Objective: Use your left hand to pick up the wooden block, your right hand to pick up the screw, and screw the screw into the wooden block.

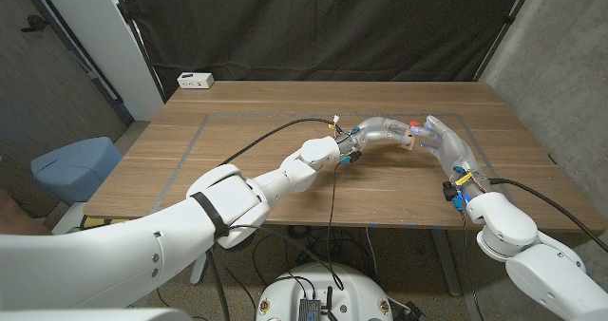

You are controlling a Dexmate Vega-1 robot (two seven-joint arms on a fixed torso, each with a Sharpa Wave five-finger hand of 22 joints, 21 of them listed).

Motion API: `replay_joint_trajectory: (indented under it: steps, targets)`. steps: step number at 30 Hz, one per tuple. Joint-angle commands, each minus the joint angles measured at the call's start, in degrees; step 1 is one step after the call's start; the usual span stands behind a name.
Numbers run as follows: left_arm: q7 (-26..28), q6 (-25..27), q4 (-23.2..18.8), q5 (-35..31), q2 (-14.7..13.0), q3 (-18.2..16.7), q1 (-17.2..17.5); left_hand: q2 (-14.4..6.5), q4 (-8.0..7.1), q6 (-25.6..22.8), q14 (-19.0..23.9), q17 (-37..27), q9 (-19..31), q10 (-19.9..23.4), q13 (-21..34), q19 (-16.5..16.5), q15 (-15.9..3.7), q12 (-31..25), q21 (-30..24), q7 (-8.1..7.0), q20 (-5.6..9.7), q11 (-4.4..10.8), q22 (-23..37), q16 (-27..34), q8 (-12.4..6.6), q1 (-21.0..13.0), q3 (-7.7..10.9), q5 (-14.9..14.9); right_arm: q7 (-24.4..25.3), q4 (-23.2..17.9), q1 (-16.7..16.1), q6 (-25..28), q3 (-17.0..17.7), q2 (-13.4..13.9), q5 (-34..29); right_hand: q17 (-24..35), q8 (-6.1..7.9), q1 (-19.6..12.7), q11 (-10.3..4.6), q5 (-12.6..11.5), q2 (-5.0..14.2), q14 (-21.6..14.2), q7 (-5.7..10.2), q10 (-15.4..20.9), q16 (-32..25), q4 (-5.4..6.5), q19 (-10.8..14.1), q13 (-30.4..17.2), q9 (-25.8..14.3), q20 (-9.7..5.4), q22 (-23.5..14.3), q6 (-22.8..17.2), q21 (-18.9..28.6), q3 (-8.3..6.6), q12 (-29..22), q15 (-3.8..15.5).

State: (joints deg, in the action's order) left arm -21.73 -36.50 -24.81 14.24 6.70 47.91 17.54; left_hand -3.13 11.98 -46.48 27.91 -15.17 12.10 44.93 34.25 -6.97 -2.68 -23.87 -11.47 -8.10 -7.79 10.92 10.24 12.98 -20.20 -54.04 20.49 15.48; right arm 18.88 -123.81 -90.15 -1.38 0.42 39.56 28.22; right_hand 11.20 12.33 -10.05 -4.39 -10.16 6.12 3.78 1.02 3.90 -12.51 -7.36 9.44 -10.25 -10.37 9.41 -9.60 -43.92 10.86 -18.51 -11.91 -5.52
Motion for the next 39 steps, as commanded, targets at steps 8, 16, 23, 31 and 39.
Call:
replay_joint_trajectory:
  steps: [8, 16, 23, 31, 39]
  targets:
    - [0.56, 0.16, 0.25, -0.25, 0.2, 0.16, -0.03, -4.14, -3.13, -4.31, 0.39, -0.18, 0.29, 0.36, 0.29, -0.34, -3.52, -1.39, -0.31, 0.94, -0.08, 0.18, 0.24, -0.2, -1.45, 3.54, 3.71, 0.3, 1.84, -1.31, -3.0, 0.12, 2.97, -0.79, -0.57, 0.11, -0.12, -0.18, 0.53, 0.05, 0.19, -0.52, -0.52, 1.18, -0.11, 0.06, 0.65, -0.17, -0.03, 0.1, -0.19, -1.19, 0.27, -0.17, -0.15, -0.27]
    - [0.74, 0.17, 0.31, -0.32, 0.23, 0.22, -0.08, -4.15, -3.1, -4.2, 0.37, -0.19, 0.3, 0.36, 0.26, -0.34, -3.53, -1.39, -0.31, 0.9, -0.1, -0.03, 0.24, -0.2, -1.41, 3.5, 3.73, 0.3, 2.28, -1.42, -3.16, 0.41, 3.47, -1.6, -1.05, 0.08, -0.57, -0.26, 0.66, 0.04, 0.17, -0.79, -0.55, 1.26, -0.12, 0.01, 0.92, -0.18, -0.04, 0.12, -0.19, -0.7, 0.32, -0.23, 0.02, -0.42]
    - [0.78, 0.03, 0.2, -0.34, 0.19, 0.22, -0.07, -4.15, -3.08, -4.25, 0.39, -0.23, 0.3, 0.43, 0.28, -0.37, -3.53, -1.44, -0.32, 1.01, -0.06, 0.03, 0.24, -0.15, -1.42, 3.47, 3.7, 0.28, 2.05, -1.16, -2.76, 0.64, 3.56, -1.88, -1.16, 0.06, -1.54, -0.33, 1.1, 0.05, 0.06, -0.78, -0.13, 0.31, 0.01, -0.07, 1.07, -0.2, -0.06, 0.03, -0.18, 1.31, 0.28, -0.27, 0.62, -0.7]
    - [0.68, -0.22, 0.29, -0.37, 0.27, 0.27, -0.17, -4.1, -3.08, -4.28, 0.41, -0.19, 0.3, 0.46, 0.26, -0.36, -3.5, -1.45, -0.32, 0.92, -0.02, 0.13, 0.24, -0.18, -1.42, 3.49, 3.73, 0.29, 1.9, -1.16, -2.6, 0.93, 3.78, -2.0, -1.3, 0.1, -2.59, -0.26, 1.51, 0.07, -0.18, -0.43, 0.68, -1.35, 0.27, -0.11, 1.06, -0.24, -0.08, 0.14, -0.18, 4.81, 0.18, -0.21, 1.27, -0.9]
    - [0.65, -0.58, -0.42, -0.47, -0.04, 0.3, 0.06, -4.08, -3.09, -4.23, 0.38, -0.21, 0.3, 0.37, 0.19, -0.33, -3.59, -1.38, -0.31, 0.97, -0.07, 0.14, 0.24, -0.17, -1.39, 3.51, 3.69, 0.27, 0.58, -0.8, -2.13, 1.18, 3.91, -1.54, -0.67, 0.22, -2.89, 0.08, 2.3, 0.09, -0.37, 0.77, 1.72, -3.51, 0.74, 0.04, 0.34, -0.27, -0.1, 0.45, -0.18, 8.73, -0.11, -0.05, 1.66, -1.12]
